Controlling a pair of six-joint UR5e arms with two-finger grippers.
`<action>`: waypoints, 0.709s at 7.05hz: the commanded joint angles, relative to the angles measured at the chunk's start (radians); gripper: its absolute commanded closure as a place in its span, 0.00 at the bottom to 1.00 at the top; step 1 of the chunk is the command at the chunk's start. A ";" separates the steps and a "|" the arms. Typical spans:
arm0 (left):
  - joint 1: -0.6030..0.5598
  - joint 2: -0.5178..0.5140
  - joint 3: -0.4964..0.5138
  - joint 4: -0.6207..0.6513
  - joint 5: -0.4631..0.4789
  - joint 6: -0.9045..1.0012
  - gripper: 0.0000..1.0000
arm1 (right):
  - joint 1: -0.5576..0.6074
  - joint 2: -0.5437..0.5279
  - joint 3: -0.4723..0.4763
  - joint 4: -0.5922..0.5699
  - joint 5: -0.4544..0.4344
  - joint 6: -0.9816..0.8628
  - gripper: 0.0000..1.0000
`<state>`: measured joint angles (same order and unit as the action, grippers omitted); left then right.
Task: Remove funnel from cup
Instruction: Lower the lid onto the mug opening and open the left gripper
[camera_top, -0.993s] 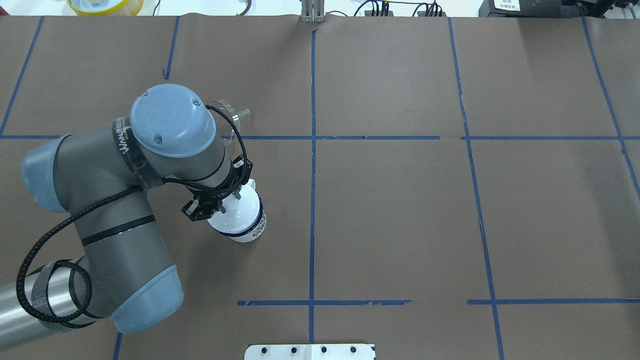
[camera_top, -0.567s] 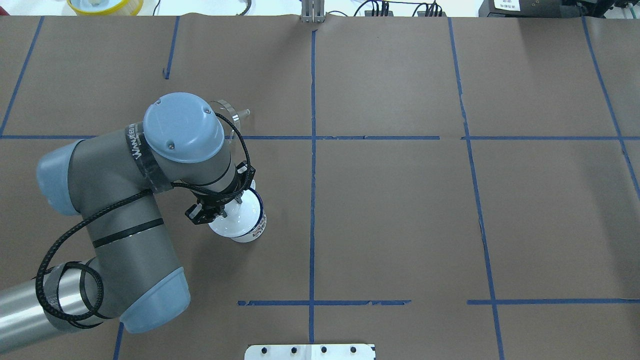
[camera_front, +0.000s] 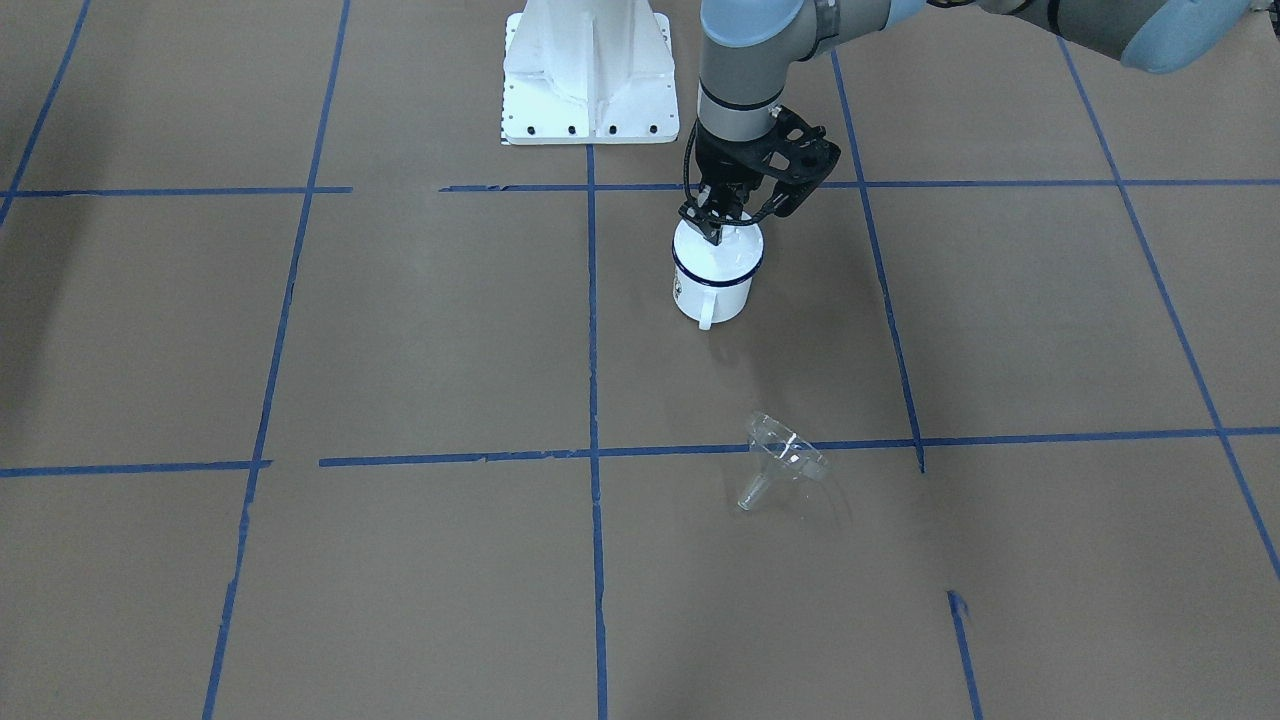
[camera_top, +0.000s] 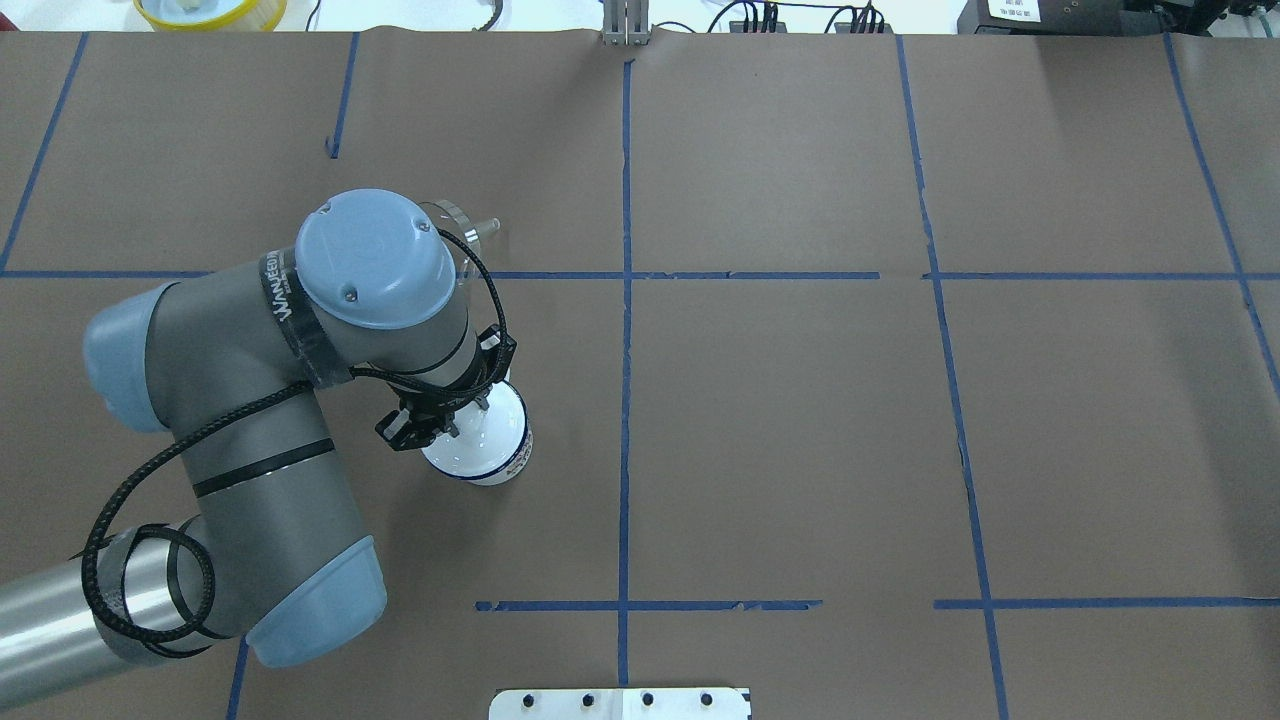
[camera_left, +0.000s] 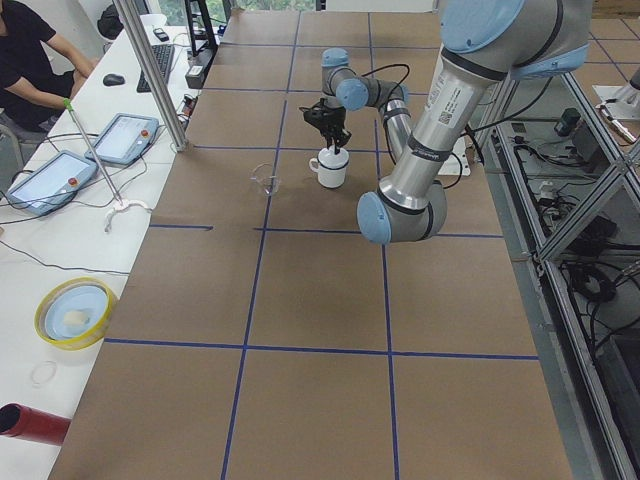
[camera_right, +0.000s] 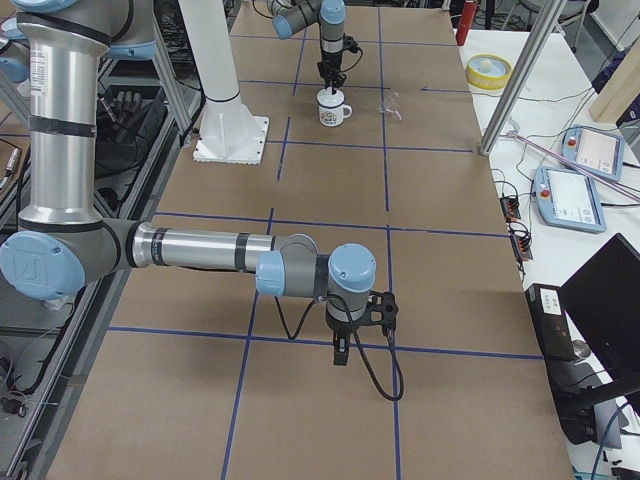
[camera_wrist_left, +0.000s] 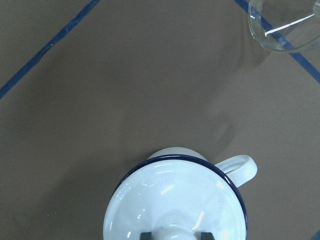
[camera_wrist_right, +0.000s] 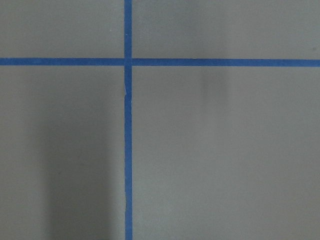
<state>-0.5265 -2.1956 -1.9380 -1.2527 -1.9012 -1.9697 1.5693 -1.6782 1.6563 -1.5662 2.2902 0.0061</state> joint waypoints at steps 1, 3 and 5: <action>0.000 0.000 0.002 -0.001 0.001 0.000 0.84 | 0.000 0.000 0.000 0.000 0.000 0.000 0.00; 0.000 0.000 -0.002 0.001 0.001 0.035 0.00 | 0.000 0.000 0.000 0.000 0.000 0.000 0.00; -0.007 0.003 -0.015 0.004 -0.001 0.108 0.00 | 0.000 0.000 0.000 0.000 0.000 0.000 0.00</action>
<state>-0.5277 -2.1936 -1.9451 -1.2519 -1.9003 -1.9202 1.5693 -1.6782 1.6567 -1.5662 2.2902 0.0061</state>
